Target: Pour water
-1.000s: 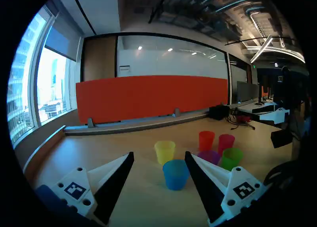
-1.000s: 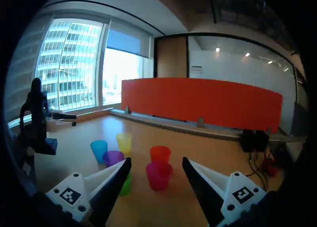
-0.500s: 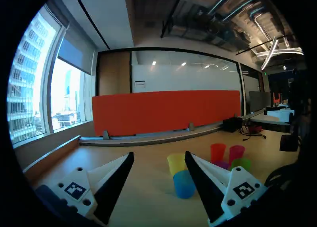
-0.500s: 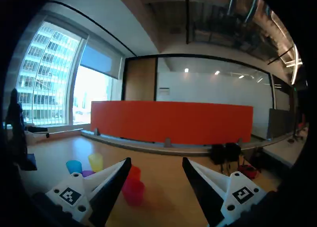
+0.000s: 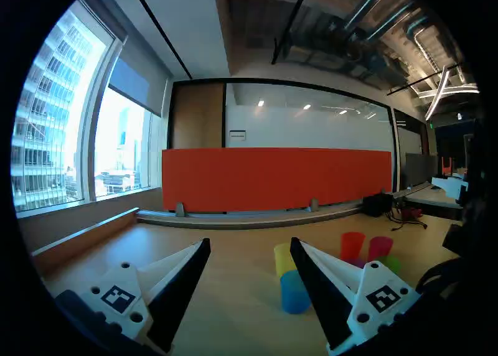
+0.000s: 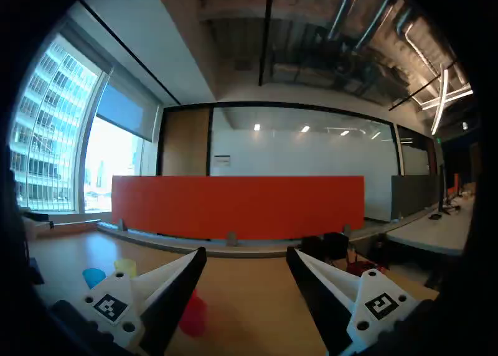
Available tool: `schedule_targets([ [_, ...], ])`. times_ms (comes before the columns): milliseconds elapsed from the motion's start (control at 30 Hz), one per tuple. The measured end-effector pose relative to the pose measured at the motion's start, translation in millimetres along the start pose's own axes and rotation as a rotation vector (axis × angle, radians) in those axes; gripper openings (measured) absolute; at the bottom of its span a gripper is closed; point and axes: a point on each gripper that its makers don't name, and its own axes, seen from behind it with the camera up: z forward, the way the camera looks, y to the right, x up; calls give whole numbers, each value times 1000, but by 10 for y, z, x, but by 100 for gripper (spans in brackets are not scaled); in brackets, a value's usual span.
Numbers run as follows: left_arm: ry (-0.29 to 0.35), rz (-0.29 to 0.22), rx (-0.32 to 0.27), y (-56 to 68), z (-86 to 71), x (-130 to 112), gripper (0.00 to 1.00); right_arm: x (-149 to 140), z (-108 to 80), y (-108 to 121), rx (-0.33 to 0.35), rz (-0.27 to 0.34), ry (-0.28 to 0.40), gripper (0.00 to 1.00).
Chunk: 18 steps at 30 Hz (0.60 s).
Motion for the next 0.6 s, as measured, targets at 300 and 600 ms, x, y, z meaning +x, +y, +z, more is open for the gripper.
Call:
schedule_targets([
  [300,-5,27,36,-55,1,-51,95,-3,-83,114,-59,39,10,99],
  [600,0,53,61,-53,14,-110,95,-87,-121,147,-66,79,-9,99],
])
